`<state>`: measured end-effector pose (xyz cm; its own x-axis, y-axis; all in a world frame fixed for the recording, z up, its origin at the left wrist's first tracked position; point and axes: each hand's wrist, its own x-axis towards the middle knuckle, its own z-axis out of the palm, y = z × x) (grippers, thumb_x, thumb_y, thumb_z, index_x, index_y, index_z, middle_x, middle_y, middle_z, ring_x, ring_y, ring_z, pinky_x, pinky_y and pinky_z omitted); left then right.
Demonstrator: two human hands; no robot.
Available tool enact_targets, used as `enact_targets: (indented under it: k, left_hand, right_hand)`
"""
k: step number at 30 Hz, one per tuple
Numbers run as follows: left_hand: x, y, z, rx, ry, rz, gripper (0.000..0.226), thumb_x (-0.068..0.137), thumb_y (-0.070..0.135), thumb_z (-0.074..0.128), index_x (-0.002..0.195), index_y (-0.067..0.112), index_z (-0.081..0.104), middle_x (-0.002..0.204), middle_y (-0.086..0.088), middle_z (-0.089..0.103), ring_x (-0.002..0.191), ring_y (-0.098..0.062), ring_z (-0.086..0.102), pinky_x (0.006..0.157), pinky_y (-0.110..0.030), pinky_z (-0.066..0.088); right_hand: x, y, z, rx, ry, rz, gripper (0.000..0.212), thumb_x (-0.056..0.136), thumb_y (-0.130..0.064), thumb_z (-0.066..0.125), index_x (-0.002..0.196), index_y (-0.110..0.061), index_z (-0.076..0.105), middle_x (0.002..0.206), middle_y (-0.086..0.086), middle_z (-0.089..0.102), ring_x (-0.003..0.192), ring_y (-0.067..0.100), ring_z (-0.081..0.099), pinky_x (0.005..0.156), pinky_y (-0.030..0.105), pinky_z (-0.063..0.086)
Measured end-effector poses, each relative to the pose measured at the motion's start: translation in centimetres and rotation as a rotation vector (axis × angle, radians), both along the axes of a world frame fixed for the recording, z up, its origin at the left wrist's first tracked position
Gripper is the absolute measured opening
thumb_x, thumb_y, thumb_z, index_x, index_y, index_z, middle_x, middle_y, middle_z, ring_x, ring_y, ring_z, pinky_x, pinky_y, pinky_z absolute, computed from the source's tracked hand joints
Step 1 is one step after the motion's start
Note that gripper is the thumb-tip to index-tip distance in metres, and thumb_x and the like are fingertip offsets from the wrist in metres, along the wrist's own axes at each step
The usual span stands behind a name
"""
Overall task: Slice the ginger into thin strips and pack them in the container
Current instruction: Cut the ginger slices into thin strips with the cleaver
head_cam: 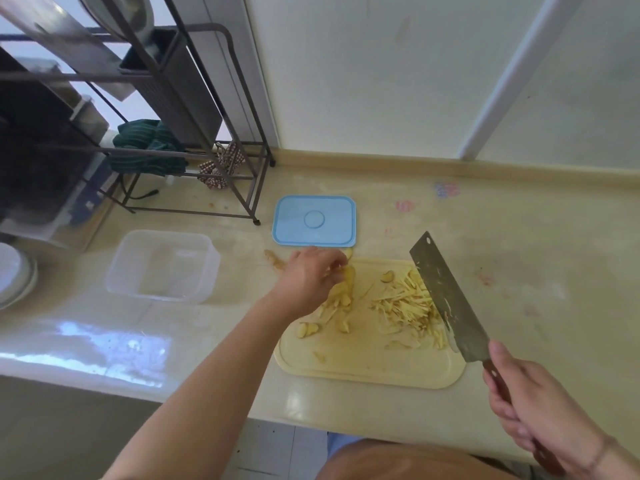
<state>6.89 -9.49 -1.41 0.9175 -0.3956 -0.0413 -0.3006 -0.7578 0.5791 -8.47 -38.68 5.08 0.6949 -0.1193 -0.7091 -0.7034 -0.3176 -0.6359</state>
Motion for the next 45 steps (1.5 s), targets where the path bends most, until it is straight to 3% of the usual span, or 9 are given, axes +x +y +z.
enact_targets:
  k: [3, 6, 8, 12, 18, 23, 27, 33, 45]
  left_hand:
    - [-3.3, -0.3, 0.4, -0.298, 0.119, 0.272, 0.021, 0.092, 0.015, 0.069, 0.113, 0.02, 0.066, 0.089, 0.008, 0.064, 0.084, -0.001, 0.058, 0.074, -0.008, 0.042]
    - [-7.1, -1.1, -0.5, -0.368, 0.256, 0.324, 0.021, 0.089, 0.018, 0.074, 0.106, 0.027, 0.069, 0.088, 0.014, 0.066, 0.08, 0.005, 0.058, 0.073, -0.005, 0.042]
    - [-9.3, -2.1, -1.4, -0.295, 0.295, 0.212, 0.018, 0.089, 0.022, 0.074, 0.107, 0.024, 0.072, 0.093, 0.009, 0.07, 0.08, 0.004, 0.058, 0.076, -0.007, 0.044]
    - [-11.3, -3.6, -3.9, -0.14, -0.021, 0.071, 0.021, 0.09, 0.034, 0.062, 0.097, 0.018, 0.074, 0.087, 0.006, 0.072, 0.082, -0.014, 0.061, 0.076, -0.038, 0.051]
    - [-12.5, -2.3, -5.4, -0.069, -0.32, 0.24, 0.017, 0.088, 0.032, 0.065, 0.097, 0.018, 0.071, 0.097, 0.005, 0.066, 0.093, -0.022, 0.057, 0.076, -0.039, 0.046]
    - [-14.8, -1.9, -6.0, 0.133, -0.326, 0.205, 0.033, 0.079, 0.055, 0.065, 0.09, 0.025, 0.07, 0.086, 0.011, 0.063, 0.089, -0.021, 0.054, 0.076, -0.036, 0.036]
    - [-15.6, -3.3, -6.0, 0.15, -0.278, 0.235, 0.027, 0.08, 0.051, 0.061, 0.086, 0.026, 0.07, 0.084, 0.011, 0.063, 0.085, -0.021, 0.051, 0.073, -0.037, 0.034]
    - [-15.7, -4.5, -5.5, 0.244, -0.193, 0.275, 0.016, 0.077, 0.042, 0.058, 0.08, 0.028, 0.065, 0.082, 0.012, 0.059, 0.083, -0.021, 0.049, 0.066, -0.036, 0.042]
    - [-13.6, -5.0, -5.5, 0.121, -0.255, 0.256, 0.023, 0.084, 0.039, 0.057, 0.095, 0.026, 0.072, 0.09, 0.007, 0.061, 0.083, -0.023, 0.052, 0.069, -0.035, 0.044]
  right_hand:
    - [-0.1, -0.1, -0.1, 0.012, 0.006, -0.01, 0.079, 0.055, -0.087, 0.043, 0.069, -0.009, 0.043, 0.053, 0.009, 0.031, 0.039, 0.016, 0.026, 0.04, 0.02, 0.027]
    - [-0.2, 0.0, -0.3, 0.025, 0.023, -0.013, 0.079, 0.055, -0.087, 0.044, 0.069, -0.01, 0.043, 0.054, 0.009, 0.03, 0.04, 0.015, 0.025, 0.041, 0.019, 0.026]
    - [-0.2, 0.1, -0.3, 0.031, 0.032, -0.007, 0.079, 0.055, -0.088, 0.044, 0.07, -0.01, 0.043, 0.055, 0.009, 0.03, 0.04, 0.015, 0.024, 0.041, 0.019, 0.026]
    - [-0.3, 0.3, -0.3, 0.037, 0.045, 0.011, 0.079, 0.056, -0.088, 0.044, 0.072, -0.01, 0.043, 0.055, 0.008, 0.03, 0.04, 0.014, 0.024, 0.041, 0.018, 0.025]
    - [-0.6, 0.2, 0.0, 0.03, 0.038, 0.007, 0.078, 0.057, -0.087, 0.044, 0.072, -0.01, 0.042, 0.055, 0.007, 0.03, 0.041, 0.015, 0.024, 0.043, 0.018, 0.025]
    - [-1.0, 0.2, 0.2, 0.008, 0.023, 0.006, 0.077, 0.059, -0.087, 0.042, 0.07, -0.01, 0.042, 0.053, 0.007, 0.03, 0.041, 0.015, 0.025, 0.041, 0.02, 0.026]
    - [-1.1, 0.2, 0.1, 0.018, 0.022, -0.004, 0.074, 0.074, -0.084, 0.037, 0.07, -0.01, 0.042, 0.053, 0.007, 0.03, 0.041, 0.015, 0.025, 0.042, 0.02, 0.025]
    - [-1.0, 0.5, 0.4, 0.009, 0.016, 0.003, 0.075, 0.072, -0.085, 0.038, 0.068, -0.01, 0.041, 0.052, 0.007, 0.03, 0.04, 0.015, 0.025, 0.04, 0.019, 0.026]
    - [-0.9, 0.3, 0.3, 0.01, 0.033, 0.033, 0.062, 0.08, -0.071, 0.037, 0.07, -0.009, 0.041, 0.052, 0.007, 0.031, 0.04, 0.015, 0.025, 0.042, 0.02, 0.025]
